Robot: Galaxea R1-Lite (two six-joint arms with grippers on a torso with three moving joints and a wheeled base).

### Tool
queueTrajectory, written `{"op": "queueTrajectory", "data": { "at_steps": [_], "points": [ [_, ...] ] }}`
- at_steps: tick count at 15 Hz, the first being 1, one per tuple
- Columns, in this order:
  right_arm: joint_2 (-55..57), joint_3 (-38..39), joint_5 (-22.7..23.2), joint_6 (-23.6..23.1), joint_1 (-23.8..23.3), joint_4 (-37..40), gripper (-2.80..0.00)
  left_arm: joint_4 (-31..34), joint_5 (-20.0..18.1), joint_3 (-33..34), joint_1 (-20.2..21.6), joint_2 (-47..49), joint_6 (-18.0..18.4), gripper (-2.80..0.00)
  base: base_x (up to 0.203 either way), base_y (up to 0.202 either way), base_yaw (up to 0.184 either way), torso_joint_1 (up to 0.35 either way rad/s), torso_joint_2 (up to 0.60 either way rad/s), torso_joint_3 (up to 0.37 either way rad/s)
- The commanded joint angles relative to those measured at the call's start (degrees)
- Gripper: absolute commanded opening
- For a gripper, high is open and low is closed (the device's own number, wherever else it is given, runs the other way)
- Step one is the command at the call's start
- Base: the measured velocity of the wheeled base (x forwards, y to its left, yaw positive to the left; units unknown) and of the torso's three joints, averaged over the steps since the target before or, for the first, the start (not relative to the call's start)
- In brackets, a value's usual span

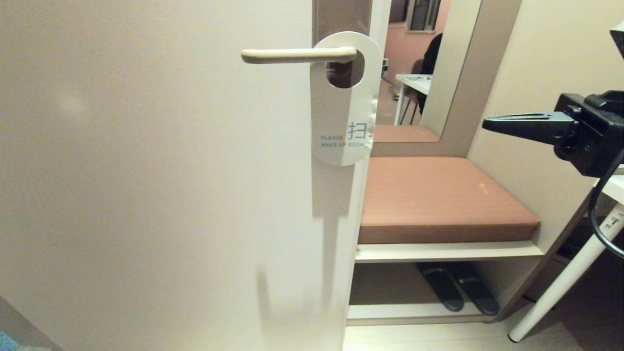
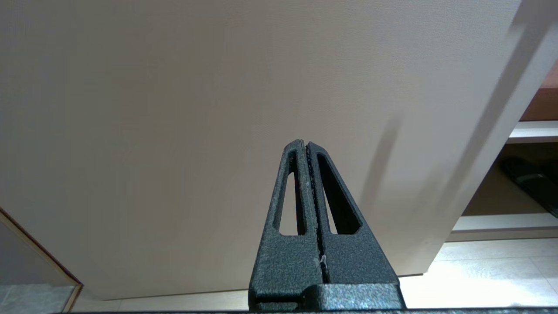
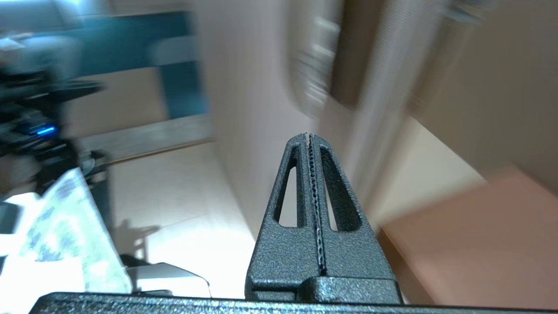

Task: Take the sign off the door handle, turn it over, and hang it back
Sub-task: Take down the sign

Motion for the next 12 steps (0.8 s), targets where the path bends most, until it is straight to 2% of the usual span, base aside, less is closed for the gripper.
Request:
{"op": "queueTrajectory", "data": {
  "at_steps": [1, 5, 8, 12],
  "points": [
    [4.01, 0.7, 1.43, -0.01, 4.33, -5.22, -2.8, 0.0, 0.01, 0.0, 0.02, 0.0, 0.0, -2.8, 0.0, 0.0, 0.0, 0.0, 0.0, 0.0],
    [8.7, 0.37, 2.06, -0.08, 9.41, -9.15, -2.8, 0.0, 0.01, 0.0, 0.02, 0.0, 0.0, -2.8, 0.0, 0.0, 0.0, 0.0, 0.0, 0.0],
    [13.1, -1.43, 2.09, -0.11, 10.06, -14.17, -2.8, 0.0, 0.01, 0.0, 0.02, 0.0, 0.0, -2.8, 0.0, 0.0, 0.0, 0.0, 0.0, 0.0],
    [17.84, -6.18, 2.06, -0.56, 10.08, -15.33, -2.8, 0.0, 0.01, 0.0, 0.02, 0.0, 0.0, -2.8, 0.0, 0.0, 0.0, 0.0, 0.0, 0.0]
  ]
}}
